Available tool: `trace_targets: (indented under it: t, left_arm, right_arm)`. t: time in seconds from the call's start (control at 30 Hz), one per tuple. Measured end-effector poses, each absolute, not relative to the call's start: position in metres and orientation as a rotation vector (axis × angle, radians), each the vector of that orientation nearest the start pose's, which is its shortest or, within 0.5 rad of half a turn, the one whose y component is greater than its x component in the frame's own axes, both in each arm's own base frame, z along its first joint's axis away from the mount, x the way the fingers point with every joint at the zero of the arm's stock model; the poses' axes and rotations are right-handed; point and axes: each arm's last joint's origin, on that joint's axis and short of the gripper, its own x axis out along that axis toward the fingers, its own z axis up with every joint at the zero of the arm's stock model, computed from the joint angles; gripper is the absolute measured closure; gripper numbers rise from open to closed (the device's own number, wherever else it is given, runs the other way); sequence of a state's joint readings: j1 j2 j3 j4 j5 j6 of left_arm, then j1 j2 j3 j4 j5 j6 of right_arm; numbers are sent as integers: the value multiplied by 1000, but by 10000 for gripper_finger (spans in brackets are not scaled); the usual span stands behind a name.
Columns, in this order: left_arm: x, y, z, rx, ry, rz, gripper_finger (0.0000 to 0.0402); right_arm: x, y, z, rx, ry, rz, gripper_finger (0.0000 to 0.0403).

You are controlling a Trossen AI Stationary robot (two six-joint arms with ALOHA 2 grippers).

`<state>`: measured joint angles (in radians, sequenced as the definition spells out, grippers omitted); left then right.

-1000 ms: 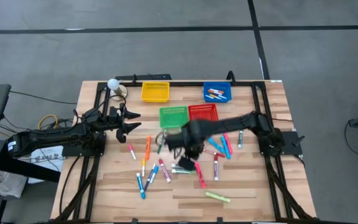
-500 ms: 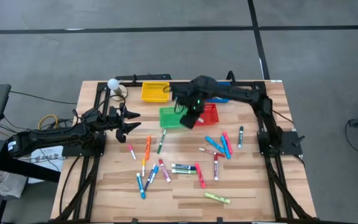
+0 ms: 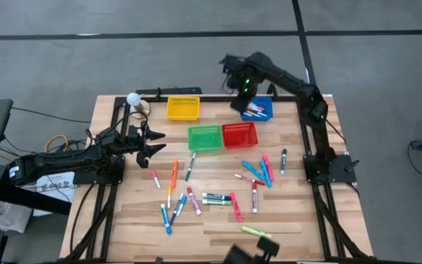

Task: Pick & Place Markers
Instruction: Put the right small pink highlighter pen into the blue bin

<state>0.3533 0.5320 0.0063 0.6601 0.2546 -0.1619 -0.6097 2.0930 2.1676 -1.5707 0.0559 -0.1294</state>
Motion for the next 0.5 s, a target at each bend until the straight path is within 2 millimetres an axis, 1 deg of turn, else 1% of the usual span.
trace_targets:
  t: [0.13,0.27,0.4,0.5]
  left_arm:
    - [124,38,179,-120,-139,87,198]
    - [124,38,180,-119,-143,87,198]
    - [124,38,180,-118,-147,87,198]
    - [124,38,180,-117,-149,87,198]
  right_arm:
    - [304,-257,314,269,1511,-439,366]
    - [286,-278,314,222,1541,-440,365]
    - [272,-291,314,201,1554,-423,367]
    - [267,-296,314,202,1556,-420,365]
